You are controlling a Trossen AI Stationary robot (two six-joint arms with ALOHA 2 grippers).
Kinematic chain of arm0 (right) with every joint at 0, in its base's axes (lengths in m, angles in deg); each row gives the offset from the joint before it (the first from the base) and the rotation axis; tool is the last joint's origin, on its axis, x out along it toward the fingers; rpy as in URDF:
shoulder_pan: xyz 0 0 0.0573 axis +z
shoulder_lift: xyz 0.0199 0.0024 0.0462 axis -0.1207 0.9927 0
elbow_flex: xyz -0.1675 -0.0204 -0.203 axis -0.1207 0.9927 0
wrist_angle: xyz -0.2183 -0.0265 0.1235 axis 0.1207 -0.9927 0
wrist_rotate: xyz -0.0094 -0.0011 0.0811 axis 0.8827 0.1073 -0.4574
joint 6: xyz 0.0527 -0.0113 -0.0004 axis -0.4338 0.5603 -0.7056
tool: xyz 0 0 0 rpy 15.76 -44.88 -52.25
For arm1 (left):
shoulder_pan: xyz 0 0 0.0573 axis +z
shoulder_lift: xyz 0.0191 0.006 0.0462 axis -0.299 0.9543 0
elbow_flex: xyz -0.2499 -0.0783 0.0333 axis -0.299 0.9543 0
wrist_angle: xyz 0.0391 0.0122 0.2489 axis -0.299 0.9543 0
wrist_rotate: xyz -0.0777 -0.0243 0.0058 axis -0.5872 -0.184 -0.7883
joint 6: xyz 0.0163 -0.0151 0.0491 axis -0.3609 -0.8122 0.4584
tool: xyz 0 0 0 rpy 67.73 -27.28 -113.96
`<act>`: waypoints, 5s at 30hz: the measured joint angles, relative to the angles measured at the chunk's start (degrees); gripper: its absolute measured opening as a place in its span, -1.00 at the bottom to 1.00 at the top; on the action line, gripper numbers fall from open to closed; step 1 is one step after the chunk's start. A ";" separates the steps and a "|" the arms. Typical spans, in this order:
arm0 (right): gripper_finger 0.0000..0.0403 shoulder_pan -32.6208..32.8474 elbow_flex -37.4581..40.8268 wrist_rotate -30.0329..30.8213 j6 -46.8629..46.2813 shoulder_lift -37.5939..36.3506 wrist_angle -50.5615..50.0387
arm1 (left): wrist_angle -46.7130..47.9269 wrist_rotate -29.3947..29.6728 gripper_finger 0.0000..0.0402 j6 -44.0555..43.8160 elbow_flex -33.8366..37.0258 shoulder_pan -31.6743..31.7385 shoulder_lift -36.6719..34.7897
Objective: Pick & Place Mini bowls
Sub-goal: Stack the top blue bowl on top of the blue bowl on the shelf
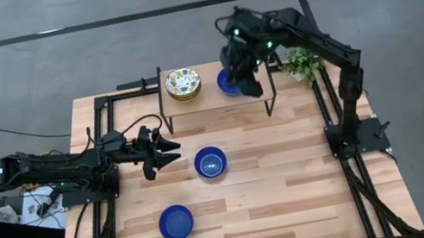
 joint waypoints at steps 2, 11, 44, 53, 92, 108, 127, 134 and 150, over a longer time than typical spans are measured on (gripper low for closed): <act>-0.62 2.81 0.00 -0.23 0.92 0.09 -0.44 | 0.00 0.00 0.02 0.01 0.00 0.00 0.00; -0.62 12.35 5.29 -2.19 4.29 0.09 -0.28 | 0.00 -0.01 0.02 0.01 0.00 -0.01 0.00; -0.62 16.11 34.09 -2.67 6.59 0.17 17.15 | 1.33 -4.89 0.02 1.49 0.00 4.56 0.00; -0.62 18.14 35.10 -2.39 7.44 0.17 20.84 | 1.52 -4.98 0.02 1.70 0.00 2.47 -0.10; -0.62 19.44 35.08 -2.69 13.71 10.21 24.97 | 2.19 -4.32 0.02 4.51 13.77 0.18 -19.17; -0.62 21.01 35.08 -1.83 21.82 10.21 28.74 | 2.16 -4.33 0.02 4.40 13.77 0.18 -19.15; -0.62 24.49 35.15 8.17 23.06 13.92 30.57 | 2.16 -4.33 0.02 4.33 13.77 0.20 -19.12; -0.62 25.58 35.12 13.73 21.84 16.91 30.56 | 2.06 -4.31 0.02 4.07 13.77 0.20 -18.46; -0.62 25.98 35.08 13.96 20.68 21.53 32.52 | 2.08 -4.32 0.02 4.09 13.77 0.20 -18.27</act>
